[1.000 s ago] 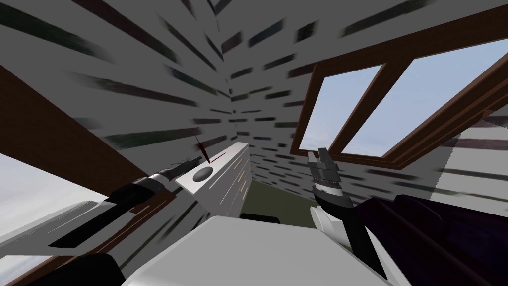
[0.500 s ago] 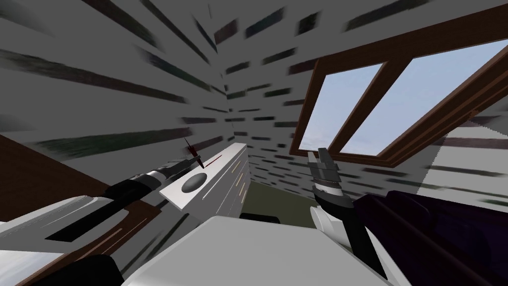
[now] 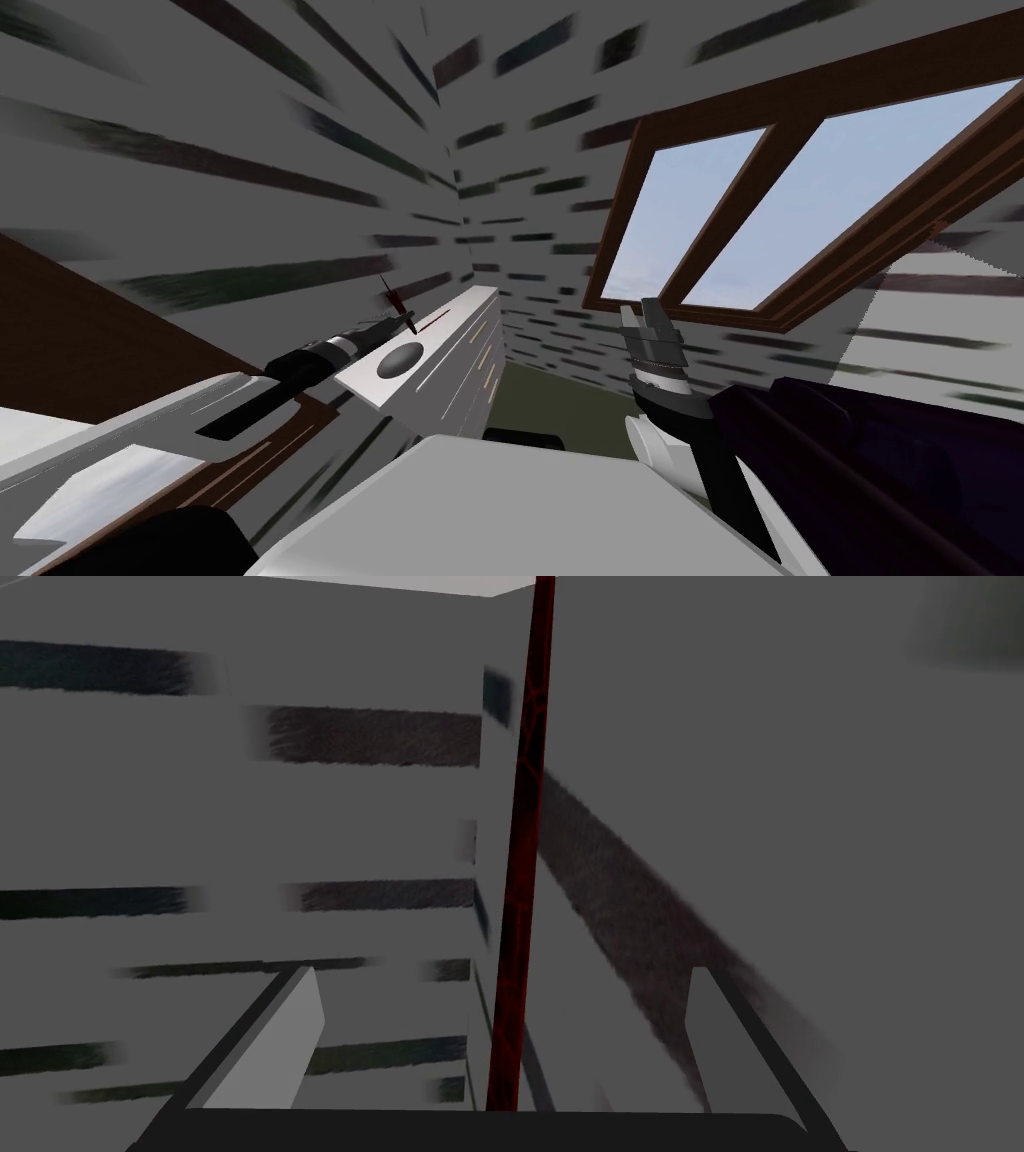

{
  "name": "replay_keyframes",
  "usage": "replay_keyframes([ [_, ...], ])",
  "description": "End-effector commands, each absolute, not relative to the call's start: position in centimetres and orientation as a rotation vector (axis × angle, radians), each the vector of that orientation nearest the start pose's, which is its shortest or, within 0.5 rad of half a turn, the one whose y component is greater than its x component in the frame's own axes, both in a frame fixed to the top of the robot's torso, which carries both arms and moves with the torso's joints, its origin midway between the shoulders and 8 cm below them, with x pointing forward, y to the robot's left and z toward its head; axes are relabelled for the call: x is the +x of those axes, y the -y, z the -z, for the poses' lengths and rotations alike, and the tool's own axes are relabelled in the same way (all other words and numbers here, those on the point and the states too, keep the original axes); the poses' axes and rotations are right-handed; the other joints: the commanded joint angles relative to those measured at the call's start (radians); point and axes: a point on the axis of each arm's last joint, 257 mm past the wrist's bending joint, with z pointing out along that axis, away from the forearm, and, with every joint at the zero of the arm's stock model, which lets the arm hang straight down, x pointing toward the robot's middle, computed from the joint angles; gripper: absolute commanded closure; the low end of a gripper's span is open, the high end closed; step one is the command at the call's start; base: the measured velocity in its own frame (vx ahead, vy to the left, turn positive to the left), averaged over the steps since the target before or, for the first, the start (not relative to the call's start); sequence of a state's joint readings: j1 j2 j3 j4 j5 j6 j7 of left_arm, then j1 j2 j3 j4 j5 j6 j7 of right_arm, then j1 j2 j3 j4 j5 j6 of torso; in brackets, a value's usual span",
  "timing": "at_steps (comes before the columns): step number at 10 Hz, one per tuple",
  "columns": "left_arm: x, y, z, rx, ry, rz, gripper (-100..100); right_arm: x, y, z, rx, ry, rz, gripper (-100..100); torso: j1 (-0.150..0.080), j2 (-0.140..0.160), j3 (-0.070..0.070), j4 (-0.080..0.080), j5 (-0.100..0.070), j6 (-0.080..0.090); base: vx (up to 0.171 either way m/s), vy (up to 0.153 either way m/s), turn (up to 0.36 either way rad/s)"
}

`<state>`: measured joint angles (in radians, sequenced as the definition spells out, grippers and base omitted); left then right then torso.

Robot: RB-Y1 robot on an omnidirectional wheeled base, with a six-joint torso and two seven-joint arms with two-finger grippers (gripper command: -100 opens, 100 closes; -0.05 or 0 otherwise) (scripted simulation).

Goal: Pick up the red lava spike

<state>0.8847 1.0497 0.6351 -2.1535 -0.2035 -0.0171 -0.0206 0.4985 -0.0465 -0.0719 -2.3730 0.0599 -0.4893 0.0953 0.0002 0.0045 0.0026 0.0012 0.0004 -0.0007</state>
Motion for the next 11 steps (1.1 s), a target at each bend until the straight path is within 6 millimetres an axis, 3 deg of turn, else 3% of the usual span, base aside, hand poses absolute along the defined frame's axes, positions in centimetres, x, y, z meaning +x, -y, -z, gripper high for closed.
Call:
replay_keyframes([
  [1, 38.2, -48.9, 1.7, -0.087, -1.589, 0.072, -100, 32.4, 28.3, -6.4, 0.473, -0.641, -1.123, 0, 0.0, 0.0, 0.0, 0.0, 0.0, 0.0, -0.026, 0.013, -0.001],
  [2, 39.2, -49.8, 2.7, -0.105, -1.614, 0.052, -100, 32.4, 28.3, -6.4, 0.473, -0.641, -1.123, 0, 0.0, -0.002, -0.001, 0.0, 0.0, 0.0, -0.057, 0.013, 0.003],
  [4, 40.3, -48.4, 2.1, -0.094, -1.589, 0.092, -100, 32.4, 28.3, -6.4, 0.473, -0.641, -1.123, 0, 0.0, 0.0, 0.0, 0.0, 0.0, 0.0, -0.049, 0.013, -0.002],
  [5, 41.3, -49.1, 3.1, -0.109, -1.617, 0.073, -100, 32.4, 28.3, -6.4, 0.473, -0.641, -1.123, 0, 0.0, -0.002, -0.001, 0.0, 0.0, 0.0, -0.068, 0.009, 0.005],
  [7, 42.3, -47.8, 2.4, -0.096, -1.592, 0.106, -100, 32.4, 28.3, -6.4, 0.473, -0.641, -1.123, 0, 0.0, 0.0, 0.0, 0.0, 0.0, 0.0, -0.045, 0.01, -0.001],
  [8, 43.4, -48.5, 3.4, -0.108, -1.619, 0.083, -100, 32.4, 28.3, -6.4, 0.473, -0.641, -1.123, 0, -0.001, -0.002, -0.001, 0.0, 0.0, 0.0, -0.058, 0.017, 0.004],
  [10, 44.3, -47.3, 2.5, -0.094, -1.595, 0.111, -100, 32.4, 28.3, -6.4, 0.473, -0.641, -1.123, 0, 0.0, -0.001, 0.0, 0.0, 0.0, 0.0, -0.047, 0.01, -0.002],
  [11, 45.4, -47.9, 3.3, -0.102, -1.619, 0.085, -100, 32.4, 28.3, -6.4, 0.473, -0.641, -1.123, 0, -0.001, -0.002, -0.001, 0.0, 0.0, 0.0, -0.057, 0.006, 0.005],
])
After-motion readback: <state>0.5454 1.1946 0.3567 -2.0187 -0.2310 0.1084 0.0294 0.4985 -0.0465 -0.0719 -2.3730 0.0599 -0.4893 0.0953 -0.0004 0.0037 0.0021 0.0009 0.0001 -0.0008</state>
